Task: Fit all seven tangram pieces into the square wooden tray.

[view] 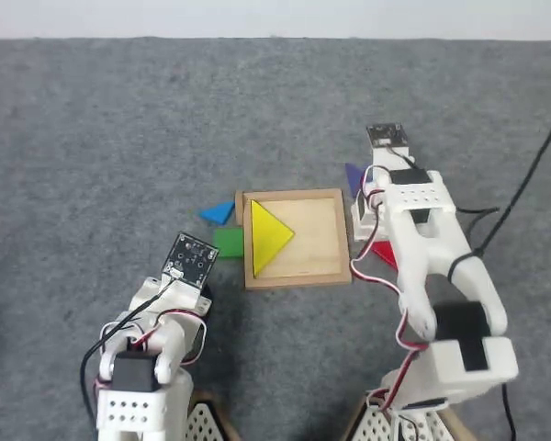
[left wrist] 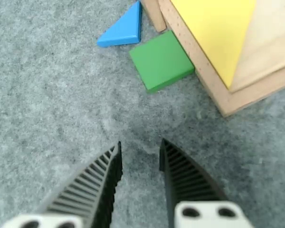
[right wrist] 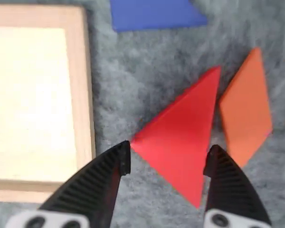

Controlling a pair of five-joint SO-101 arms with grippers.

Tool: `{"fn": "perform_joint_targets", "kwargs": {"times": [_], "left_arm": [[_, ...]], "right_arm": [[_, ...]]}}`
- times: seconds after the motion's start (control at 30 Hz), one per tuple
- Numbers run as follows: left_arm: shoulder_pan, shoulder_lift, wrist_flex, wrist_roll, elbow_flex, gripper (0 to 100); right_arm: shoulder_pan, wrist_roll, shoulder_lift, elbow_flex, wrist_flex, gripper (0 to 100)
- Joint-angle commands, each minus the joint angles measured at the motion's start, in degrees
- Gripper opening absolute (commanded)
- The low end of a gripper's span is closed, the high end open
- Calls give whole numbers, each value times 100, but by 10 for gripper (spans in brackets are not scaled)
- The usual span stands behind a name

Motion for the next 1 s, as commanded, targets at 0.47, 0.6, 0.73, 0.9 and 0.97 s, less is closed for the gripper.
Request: {"fn": "perform_joint_targets", "kwargs": {"times": [0.47, 0.6, 0.73, 0.9, 0.97], "left_arm": [[-35, -88, 35, 9, -66, 137], [-35, -88, 35, 9, -66, 137], [-35, -88, 35, 9, -66, 137], [-35, -88, 35, 9, -66, 137], [-35, -88, 35, 9, -66, 137]], "right_arm": [[-171, -273, 620, -334, -136, 336], [-163, -316, 778, -457, -189, 336], [-171, -721, 927, -598, -189, 336], [-198, -1152, 1095, -747, -154, 336], [-207, -1204, 1182, -738, -154, 336]]}}
